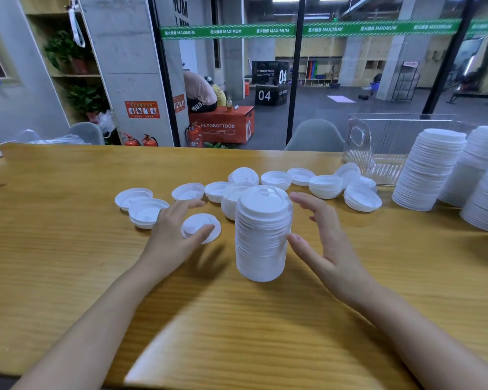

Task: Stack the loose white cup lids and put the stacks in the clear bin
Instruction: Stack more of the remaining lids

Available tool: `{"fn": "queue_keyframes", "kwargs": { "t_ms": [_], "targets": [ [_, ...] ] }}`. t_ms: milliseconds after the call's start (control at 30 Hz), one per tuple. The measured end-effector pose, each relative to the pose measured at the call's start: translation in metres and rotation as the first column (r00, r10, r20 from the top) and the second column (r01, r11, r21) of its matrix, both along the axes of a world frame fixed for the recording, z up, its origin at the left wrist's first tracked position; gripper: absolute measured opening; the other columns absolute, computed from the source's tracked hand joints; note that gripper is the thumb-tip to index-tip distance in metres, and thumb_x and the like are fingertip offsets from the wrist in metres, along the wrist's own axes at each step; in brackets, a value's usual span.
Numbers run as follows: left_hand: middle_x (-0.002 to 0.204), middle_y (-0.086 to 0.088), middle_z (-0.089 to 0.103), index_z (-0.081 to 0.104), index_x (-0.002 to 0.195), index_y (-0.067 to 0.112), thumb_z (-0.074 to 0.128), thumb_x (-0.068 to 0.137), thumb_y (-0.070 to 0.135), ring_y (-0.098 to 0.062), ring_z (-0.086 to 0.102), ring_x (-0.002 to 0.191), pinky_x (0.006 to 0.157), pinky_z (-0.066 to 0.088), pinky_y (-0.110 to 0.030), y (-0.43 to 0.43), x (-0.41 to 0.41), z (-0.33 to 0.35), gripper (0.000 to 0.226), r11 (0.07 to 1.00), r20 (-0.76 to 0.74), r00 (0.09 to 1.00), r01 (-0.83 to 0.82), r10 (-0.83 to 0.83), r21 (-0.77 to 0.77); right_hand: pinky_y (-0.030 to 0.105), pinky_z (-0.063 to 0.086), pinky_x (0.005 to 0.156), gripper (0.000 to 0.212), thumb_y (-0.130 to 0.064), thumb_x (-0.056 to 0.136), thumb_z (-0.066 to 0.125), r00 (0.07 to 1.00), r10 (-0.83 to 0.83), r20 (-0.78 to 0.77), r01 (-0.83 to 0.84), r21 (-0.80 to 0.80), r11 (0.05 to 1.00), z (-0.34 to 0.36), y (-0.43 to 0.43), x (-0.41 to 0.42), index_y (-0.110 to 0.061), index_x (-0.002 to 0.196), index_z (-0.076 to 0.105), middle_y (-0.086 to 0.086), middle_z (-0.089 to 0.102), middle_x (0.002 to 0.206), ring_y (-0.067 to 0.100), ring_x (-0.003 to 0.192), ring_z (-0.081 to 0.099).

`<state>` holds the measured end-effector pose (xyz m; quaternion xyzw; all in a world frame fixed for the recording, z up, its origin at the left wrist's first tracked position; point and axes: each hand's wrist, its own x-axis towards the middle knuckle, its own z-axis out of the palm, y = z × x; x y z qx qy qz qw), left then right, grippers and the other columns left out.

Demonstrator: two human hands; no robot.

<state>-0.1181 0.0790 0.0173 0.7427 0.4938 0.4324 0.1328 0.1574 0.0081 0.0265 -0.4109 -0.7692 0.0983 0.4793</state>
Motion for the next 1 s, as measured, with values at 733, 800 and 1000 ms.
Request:
{"fn": "queue_keyframes", "kwargs": {
  "t_ms": [733, 800, 1000],
  "targets": [
    [0.116, 0.016, 0.053, 0.059, 0.122, 0.029, 0.052, 0.067, 0.074, -0.020, 0.047, 0.114, 0.098, 0.039, -0.042, 0.017, -0.015, -0.021, 0.071, 0.983, -0.241, 0.967, -0.122, 0.086, -0.140, 0.024, 0.029, 0.110, 0.049, -0.047, 0.093, 0.049, 1.000, -0.007, -0.008, 0.007, -0.007, 1.000, -0.001, 0.001, 0.001, -0.033, 0.139, 0.038, -0.028, 0.039, 0.140, 0.013, 0.133, 0.038],
    [0.119, 0.013, 0.058, 0.059, 0.117, 0.033, 0.048, 0.063, 0.076, -0.020, 0.048, 0.115, 0.095, 0.038, -0.037, 0.011, -0.009, -0.013, 0.070, 0.988, -0.097, 0.990, -0.111, 0.100, -0.112, 0.024, 0.029, 0.110, 0.049, -0.048, 0.093, 0.049, 1.000, -0.009, -0.011, 0.009, -0.004, 1.000, -0.001, 0.001, 0.001, -0.033, 0.139, 0.038, -0.029, 0.039, 0.140, 0.012, 0.133, 0.038],
    [0.123, 0.020, 0.059, 0.059, 0.112, 0.045, 0.058, 0.071, 0.067, -0.009, 0.047, 0.122, 0.093, 0.031, -0.014, -0.020, 0.024, 0.035, 0.047, 0.998, 0.231, 0.971, 0.061, -0.056, -0.015, 0.022, 0.029, 0.109, 0.048, -0.047, 0.093, 0.049, 1.000, -0.020, -0.013, 0.020, 0.013, 1.000, -0.002, 0.003, 0.001, -0.035, 0.138, 0.038, -0.029, 0.039, 0.140, 0.012, 0.132, 0.039]
  ]
}}
